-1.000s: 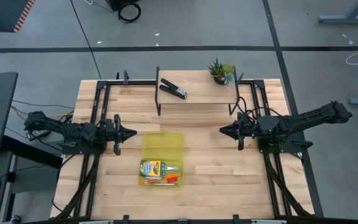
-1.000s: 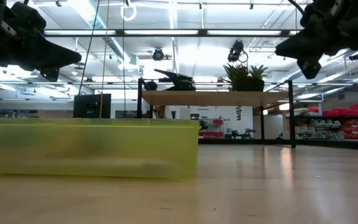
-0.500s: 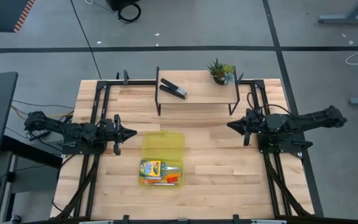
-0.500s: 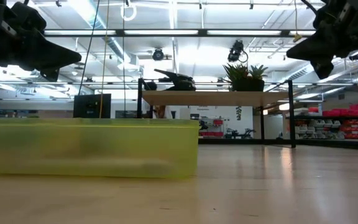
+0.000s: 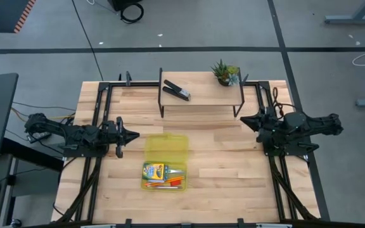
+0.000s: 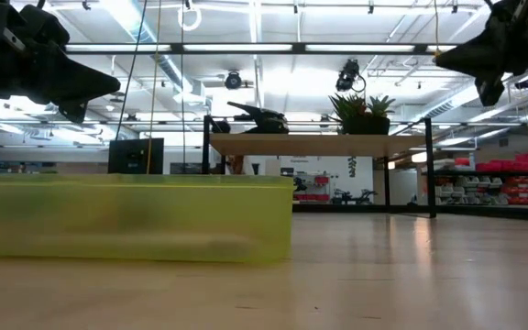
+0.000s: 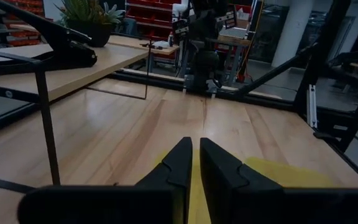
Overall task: Pack school essentials
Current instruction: Return to Home Position
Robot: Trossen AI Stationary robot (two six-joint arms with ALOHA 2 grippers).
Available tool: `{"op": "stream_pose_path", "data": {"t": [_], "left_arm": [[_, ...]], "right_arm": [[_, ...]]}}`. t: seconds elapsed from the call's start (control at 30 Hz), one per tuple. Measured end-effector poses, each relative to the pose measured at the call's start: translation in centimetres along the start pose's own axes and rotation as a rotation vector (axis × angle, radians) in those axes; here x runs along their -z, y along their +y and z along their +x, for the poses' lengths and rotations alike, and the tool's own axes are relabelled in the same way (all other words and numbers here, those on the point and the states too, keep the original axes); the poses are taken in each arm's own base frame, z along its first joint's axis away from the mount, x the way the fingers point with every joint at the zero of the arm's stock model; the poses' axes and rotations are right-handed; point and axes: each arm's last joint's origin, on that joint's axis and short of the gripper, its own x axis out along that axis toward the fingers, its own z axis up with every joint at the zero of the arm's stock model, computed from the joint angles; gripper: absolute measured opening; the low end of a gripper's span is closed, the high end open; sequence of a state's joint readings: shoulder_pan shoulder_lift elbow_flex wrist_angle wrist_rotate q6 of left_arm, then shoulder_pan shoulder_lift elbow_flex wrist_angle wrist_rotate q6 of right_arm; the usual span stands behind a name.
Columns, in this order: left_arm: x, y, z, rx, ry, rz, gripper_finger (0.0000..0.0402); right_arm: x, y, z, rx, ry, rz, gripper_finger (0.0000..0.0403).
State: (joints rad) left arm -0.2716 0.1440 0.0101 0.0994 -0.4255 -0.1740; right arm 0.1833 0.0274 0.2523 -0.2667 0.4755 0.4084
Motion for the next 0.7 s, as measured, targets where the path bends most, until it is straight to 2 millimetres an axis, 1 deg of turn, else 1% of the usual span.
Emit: {"op": "stream_pose_path", "data": {"t": [0.13, 0.4, 0.53, 0.7], "left_arm": [[0.0, 0.0, 0.0, 0.001, 0.001, -0.006, 0.0034], [0.1, 0.0, 0.0, -0.001, 0.014, 0.001, 0.0034], [0.2, 0.0, 0.0, -0.002, 0.016, 0.001, 0.0039], [0.2, 0.0, 0.0, -0.002, 0.017, 0.001, 0.0039]], "right_arm": [[0.0, -0.3, -0.4, 0.018, 0.016, -0.005, 0.0023], [-1.4, -0.1, -1.2, 0.02, 0.013, -0.002, 0.0023], [-1.1, -0.2, -1.1, 0.024, 0.025, 0.001, 0.0023], [-0.2, -0.4, -0.7, 0.035, 0.053, 0.029, 0.0023]]}}
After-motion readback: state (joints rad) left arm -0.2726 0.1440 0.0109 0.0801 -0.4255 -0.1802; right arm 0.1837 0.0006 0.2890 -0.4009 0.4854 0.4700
